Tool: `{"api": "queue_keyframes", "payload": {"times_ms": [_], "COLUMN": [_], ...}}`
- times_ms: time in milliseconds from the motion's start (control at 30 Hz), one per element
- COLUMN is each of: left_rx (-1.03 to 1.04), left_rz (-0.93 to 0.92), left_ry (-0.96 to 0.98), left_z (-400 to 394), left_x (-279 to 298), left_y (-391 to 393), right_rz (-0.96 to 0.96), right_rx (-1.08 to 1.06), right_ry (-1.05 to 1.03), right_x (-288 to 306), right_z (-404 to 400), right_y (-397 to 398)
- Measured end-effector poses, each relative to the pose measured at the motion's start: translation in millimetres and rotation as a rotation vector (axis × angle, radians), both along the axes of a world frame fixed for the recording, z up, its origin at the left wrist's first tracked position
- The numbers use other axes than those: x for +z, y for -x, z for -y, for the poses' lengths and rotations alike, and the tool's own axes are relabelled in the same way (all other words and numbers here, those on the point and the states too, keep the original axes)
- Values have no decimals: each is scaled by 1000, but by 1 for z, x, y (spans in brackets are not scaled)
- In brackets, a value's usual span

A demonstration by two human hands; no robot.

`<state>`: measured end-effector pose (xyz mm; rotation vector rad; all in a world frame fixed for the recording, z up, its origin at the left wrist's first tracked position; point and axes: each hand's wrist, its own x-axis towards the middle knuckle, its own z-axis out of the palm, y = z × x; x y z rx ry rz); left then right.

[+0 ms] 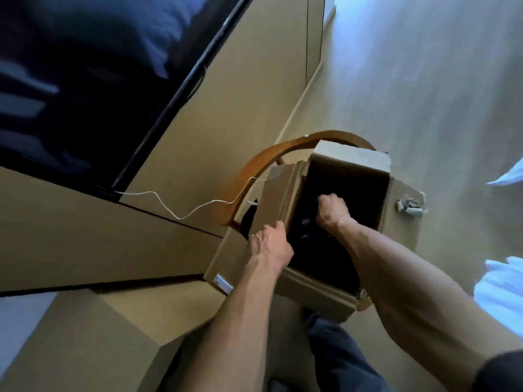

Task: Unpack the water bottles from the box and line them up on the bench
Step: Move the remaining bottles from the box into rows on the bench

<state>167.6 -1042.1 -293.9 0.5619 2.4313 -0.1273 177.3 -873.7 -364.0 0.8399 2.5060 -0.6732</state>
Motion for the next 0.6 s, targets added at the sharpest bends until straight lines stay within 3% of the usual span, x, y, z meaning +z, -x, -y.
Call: {"api": "queue_keyframes", "payload": {"times_ms": [267, 433, 600], "left_rx": [51, 142, 358], "left_rz": [-104, -272, -336], "left_ry": [-73, -192, -220], "left_z": [72, 148, 245], "left_x": [74, 135, 175], "left_y": [-28, -51, -74], "right_rz": [-259, -412, -584], "right_rx": [3, 91, 234], "right_ry": [-258, -343, -299], "right_x": [134, 232, 287], "right_z": [65, 162, 287], "right_y": [-8, -18, -37]}}
